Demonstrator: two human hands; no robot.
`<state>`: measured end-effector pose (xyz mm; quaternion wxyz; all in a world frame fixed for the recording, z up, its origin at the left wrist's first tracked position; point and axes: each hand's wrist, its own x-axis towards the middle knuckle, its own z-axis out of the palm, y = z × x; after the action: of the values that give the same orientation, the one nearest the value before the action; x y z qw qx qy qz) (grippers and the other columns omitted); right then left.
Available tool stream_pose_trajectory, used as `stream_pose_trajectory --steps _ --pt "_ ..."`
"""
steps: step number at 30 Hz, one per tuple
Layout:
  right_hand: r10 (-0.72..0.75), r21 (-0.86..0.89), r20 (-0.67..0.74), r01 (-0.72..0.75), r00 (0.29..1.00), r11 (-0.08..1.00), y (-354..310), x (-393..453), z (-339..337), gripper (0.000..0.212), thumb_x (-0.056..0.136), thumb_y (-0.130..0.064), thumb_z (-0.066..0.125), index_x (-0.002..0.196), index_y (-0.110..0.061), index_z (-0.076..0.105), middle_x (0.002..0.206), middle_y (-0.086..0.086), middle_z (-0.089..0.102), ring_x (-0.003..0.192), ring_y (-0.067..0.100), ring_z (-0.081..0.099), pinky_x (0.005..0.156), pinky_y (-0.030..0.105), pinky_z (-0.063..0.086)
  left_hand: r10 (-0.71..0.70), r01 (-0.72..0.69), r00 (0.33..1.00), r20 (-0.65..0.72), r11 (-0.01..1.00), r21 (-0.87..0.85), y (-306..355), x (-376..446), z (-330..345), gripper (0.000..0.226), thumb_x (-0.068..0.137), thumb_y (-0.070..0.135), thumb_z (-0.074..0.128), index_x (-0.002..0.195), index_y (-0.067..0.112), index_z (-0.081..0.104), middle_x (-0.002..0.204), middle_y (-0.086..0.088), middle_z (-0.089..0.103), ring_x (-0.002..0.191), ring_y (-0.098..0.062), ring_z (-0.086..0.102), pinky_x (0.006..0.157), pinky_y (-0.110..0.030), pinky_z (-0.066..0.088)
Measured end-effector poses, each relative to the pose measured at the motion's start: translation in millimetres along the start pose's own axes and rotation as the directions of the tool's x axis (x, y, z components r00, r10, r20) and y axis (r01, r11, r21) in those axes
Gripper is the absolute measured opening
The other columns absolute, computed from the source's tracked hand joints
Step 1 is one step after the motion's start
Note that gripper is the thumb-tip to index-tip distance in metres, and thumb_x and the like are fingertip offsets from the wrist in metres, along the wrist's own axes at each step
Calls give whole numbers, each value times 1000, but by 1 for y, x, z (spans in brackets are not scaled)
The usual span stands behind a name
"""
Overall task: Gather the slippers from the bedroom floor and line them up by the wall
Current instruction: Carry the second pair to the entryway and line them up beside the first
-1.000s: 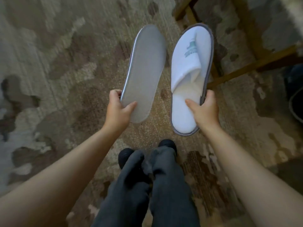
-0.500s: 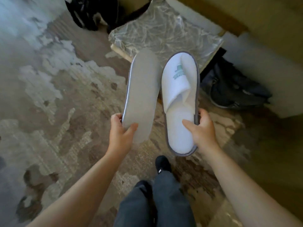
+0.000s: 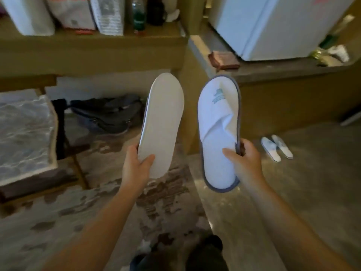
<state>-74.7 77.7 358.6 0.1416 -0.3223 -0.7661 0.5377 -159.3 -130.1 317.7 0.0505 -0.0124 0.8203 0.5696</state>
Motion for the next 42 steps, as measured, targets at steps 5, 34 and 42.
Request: stream_pose_trajectory --steps 5,34,42 --pt "130 94 -289 -107 948 990 58 -19 -150 40 79 -14 62 117 -11 49 104 0 56 94 19 54 72 32 47 163 -165 939 304 986 -19 63 -42 140 35 82 11 56 112 12 40 103 1 45 95 -17 46 75 -35 39" --pt "429 423 -805 -111 410 899 279 179 -733 37 77 -3 62 111 -6 47 96 3 55 83 16 54 75 33 46 331 -364 412 849 914 -179 320 -209 864 30 81 7 56 108 5 42 102 -4 45 93 -18 44 64 -17 39" --pt "435 443 -796 -86 420 893 341 271 -879 31 78 -4 62 100 -14 43 100 6 56 80 14 56 62 20 45 305 -394 382 872 908 -145 369 -230 1038 26 80 7 57 102 12 43 100 -4 46 91 -19 45 71 -29 37"
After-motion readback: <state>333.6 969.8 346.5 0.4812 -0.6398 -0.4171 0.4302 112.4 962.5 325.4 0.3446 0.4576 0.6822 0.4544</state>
